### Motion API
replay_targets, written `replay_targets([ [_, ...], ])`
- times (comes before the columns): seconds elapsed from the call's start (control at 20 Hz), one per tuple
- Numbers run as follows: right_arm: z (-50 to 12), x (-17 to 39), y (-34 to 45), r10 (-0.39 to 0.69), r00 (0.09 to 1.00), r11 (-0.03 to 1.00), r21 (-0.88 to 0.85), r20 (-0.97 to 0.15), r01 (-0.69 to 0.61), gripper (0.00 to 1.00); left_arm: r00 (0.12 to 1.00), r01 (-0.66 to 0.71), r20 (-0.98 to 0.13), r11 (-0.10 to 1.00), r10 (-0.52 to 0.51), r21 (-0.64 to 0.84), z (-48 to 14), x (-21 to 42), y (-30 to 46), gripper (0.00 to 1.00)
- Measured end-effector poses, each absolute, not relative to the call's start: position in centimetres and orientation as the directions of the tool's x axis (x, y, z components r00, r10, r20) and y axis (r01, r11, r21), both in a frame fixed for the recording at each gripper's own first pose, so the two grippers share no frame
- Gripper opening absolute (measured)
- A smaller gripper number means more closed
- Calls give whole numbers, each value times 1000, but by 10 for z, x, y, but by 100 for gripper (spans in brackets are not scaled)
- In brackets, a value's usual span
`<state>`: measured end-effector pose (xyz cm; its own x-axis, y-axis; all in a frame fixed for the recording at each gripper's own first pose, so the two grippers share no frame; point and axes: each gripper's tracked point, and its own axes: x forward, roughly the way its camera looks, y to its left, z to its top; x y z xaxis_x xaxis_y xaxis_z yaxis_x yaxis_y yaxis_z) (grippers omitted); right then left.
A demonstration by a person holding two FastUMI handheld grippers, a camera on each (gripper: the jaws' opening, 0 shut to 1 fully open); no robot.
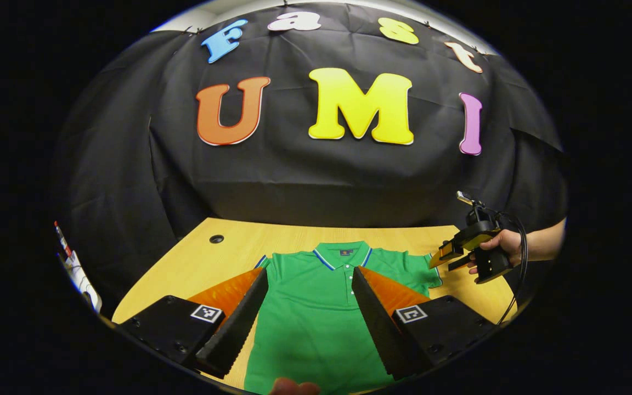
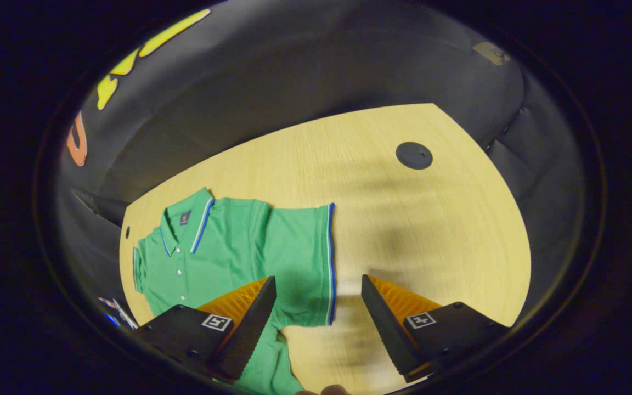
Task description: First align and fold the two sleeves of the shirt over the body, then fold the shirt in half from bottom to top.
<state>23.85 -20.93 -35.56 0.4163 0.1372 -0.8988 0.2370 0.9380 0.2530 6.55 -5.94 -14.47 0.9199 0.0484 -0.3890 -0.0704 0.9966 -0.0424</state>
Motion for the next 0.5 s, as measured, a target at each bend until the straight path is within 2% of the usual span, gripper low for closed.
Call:
replay_targets([
  [0.1, -368, 248, -208, 150, 402, 931, 266, -903, 250, 96, 906, -105, -416, 994, 77, -43, -154, 65, -55, 99],
  [0.15, -371, 249, -205, 156, 397, 930, 270, -905, 250, 99, 903, -114, -421, 992, 86, -44, -155, 65, -53, 99],
  [0.3, -372, 252, -205, 120, 388, 954, 214, -914, 209, 87, 895, -134, -434, 990, 101, -46, -159, 64, -53, 99],
  [0.35, -374, 251, -204, 105, 374, 962, 190, -921, 196, 92, 892, -137, -441, 989, 99, -55, -160, 65, -55, 99],
  [0.45, -381, 245, -197, 64, 335, 985, 113, -940, 129, 64, 888, -144, -448, 988, 101, -62, -161, 66, -55, 99],
  [0.5, -383, 247, -205, 25, 340, 988, 76, -940, 137, 45, 889, -143, -447, 988, 102, -60, -160, 65, -54, 99],
])
